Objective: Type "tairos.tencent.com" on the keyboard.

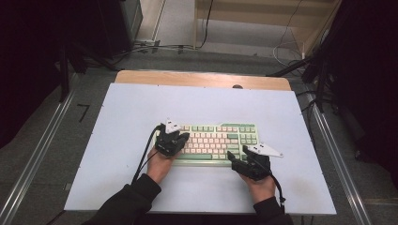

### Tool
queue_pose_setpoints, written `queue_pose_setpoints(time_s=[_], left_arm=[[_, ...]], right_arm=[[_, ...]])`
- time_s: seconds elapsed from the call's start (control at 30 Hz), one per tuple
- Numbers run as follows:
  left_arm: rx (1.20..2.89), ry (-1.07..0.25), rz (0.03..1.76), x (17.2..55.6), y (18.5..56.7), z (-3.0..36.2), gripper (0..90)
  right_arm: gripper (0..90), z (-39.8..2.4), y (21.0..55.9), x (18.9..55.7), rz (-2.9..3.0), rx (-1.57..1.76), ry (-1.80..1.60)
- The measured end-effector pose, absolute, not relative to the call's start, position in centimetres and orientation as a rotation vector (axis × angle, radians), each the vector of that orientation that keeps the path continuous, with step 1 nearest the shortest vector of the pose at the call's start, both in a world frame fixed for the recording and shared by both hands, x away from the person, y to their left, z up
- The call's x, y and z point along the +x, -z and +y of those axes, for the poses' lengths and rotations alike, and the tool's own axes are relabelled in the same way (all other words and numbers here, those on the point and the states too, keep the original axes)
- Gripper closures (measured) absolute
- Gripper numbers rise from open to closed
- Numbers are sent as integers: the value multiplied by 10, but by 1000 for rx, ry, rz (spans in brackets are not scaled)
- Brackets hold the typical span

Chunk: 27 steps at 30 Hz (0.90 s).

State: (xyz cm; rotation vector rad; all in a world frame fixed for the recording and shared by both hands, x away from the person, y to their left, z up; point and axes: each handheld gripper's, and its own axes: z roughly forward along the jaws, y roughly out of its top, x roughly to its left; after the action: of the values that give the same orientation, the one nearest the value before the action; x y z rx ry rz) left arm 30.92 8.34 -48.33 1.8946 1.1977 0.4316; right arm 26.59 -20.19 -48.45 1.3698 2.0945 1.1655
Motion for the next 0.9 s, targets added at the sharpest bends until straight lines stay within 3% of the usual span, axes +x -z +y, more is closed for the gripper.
queue_pose_setpoints(time_s=[0.9], left_arm=[[1941,-399,1190,312,490,79,900]], right_arm=[[332,-200,485,266,2104,1358,-1161]])
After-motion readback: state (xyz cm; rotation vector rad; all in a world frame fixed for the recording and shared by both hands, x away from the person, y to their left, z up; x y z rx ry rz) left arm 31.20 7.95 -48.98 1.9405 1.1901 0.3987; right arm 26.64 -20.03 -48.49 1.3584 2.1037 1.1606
